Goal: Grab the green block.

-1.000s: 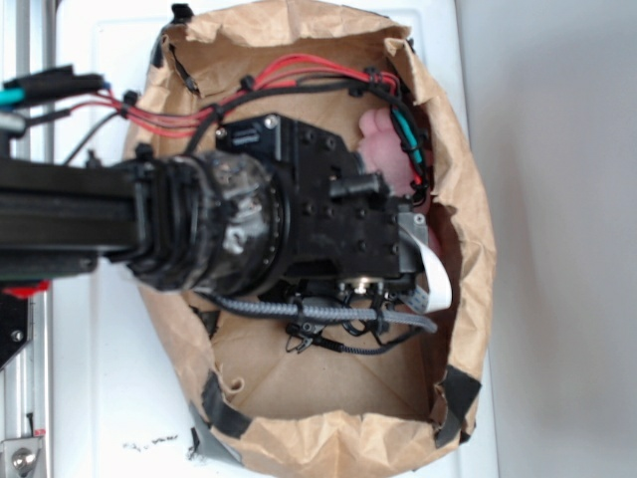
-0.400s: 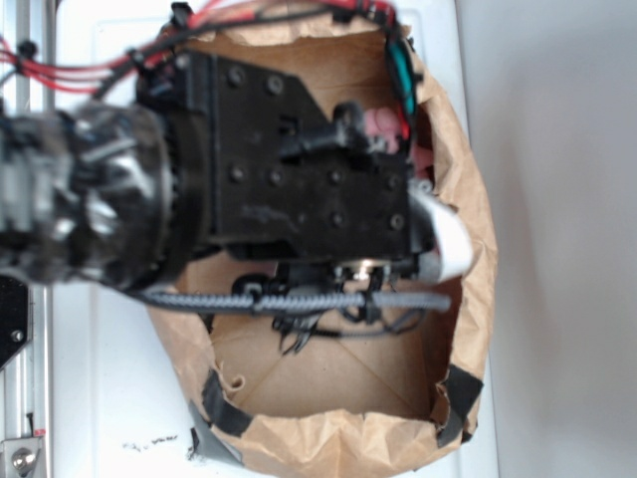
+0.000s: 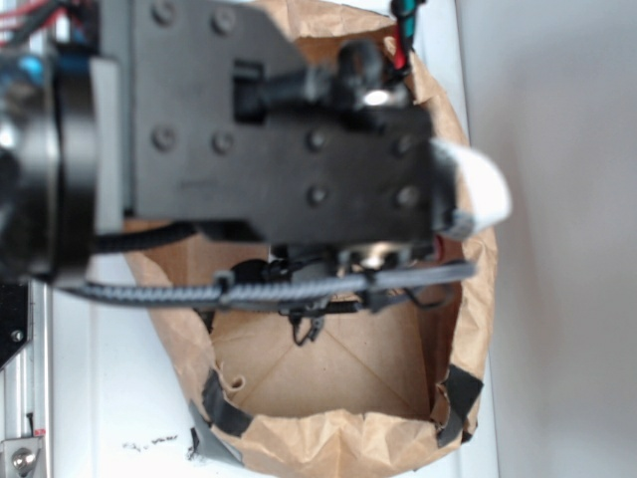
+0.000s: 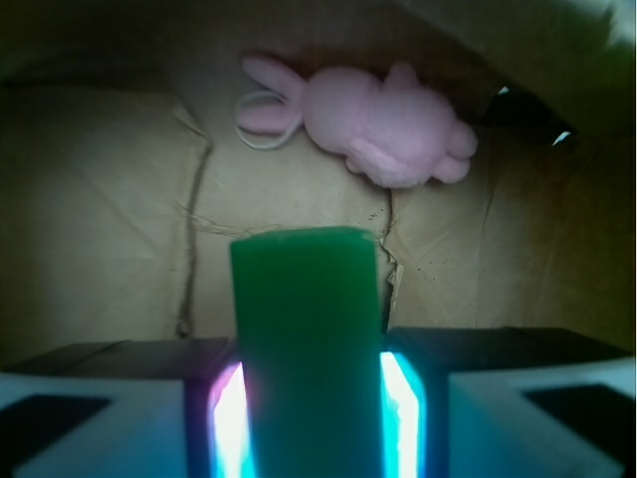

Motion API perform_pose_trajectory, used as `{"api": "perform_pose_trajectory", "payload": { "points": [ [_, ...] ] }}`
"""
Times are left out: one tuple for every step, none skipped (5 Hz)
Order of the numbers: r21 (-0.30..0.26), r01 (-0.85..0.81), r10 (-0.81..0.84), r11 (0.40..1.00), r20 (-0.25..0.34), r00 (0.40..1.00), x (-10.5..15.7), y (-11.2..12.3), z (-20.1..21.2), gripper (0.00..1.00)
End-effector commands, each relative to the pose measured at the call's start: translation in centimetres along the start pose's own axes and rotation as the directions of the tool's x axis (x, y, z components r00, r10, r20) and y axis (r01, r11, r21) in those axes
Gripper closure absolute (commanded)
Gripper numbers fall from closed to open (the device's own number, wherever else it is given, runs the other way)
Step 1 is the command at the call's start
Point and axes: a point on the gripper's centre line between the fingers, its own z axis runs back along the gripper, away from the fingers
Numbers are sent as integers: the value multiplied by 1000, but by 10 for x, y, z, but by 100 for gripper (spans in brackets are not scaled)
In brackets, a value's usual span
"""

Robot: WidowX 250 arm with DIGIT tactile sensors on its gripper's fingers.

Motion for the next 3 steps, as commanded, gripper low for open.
{"api": "perform_pose_trajectory", "payload": {
  "points": [
    [-50, -41, 46, 998, 94, 994, 10, 7, 58, 100],
    [-56, -31, 38, 998, 119, 992, 7, 7, 57, 100],
    [-18, -3, 5, 1000, 133, 991, 6, 3, 54, 100]
  ]
}}
